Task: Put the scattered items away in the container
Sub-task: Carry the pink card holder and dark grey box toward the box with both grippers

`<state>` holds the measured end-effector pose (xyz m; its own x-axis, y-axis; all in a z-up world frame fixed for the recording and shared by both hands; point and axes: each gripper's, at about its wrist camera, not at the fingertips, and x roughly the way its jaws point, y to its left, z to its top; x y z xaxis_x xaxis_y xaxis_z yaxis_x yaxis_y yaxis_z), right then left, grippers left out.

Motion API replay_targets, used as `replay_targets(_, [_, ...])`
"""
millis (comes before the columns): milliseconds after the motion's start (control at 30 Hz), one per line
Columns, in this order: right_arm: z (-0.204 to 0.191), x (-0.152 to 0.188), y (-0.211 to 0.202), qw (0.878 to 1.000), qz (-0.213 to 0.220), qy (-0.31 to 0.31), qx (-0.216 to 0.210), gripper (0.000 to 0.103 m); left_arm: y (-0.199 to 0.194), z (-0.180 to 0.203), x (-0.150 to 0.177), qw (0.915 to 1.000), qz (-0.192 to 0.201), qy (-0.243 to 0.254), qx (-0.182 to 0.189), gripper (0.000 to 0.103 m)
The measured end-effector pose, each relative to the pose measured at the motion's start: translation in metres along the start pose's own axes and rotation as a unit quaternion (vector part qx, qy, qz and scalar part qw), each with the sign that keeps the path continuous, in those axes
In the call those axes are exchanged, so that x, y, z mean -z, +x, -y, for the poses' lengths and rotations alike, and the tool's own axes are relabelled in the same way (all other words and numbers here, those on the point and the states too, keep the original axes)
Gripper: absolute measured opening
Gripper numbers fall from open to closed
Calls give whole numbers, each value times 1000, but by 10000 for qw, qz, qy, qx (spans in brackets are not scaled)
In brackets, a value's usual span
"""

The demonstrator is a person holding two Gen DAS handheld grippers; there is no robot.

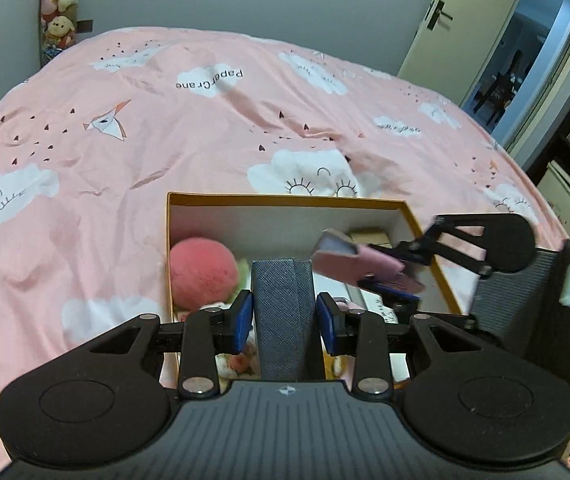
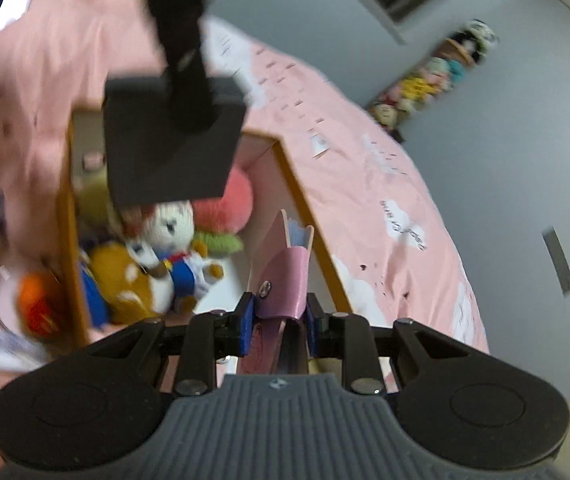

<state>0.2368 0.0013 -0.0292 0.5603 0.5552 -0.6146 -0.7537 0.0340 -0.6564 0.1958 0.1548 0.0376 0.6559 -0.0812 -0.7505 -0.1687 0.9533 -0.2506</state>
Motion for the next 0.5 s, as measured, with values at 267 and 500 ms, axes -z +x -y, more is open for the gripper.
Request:
replay_targets(267, [-3,5,61,9932,-100,-1131,-269,28,31,-15,-18,9997,-225,-3,93,40])
replay_targets(500, [-16,13,89,9761,-159,-2151,-283,28,47,-20,-24,9992,-346,-50,184,40])
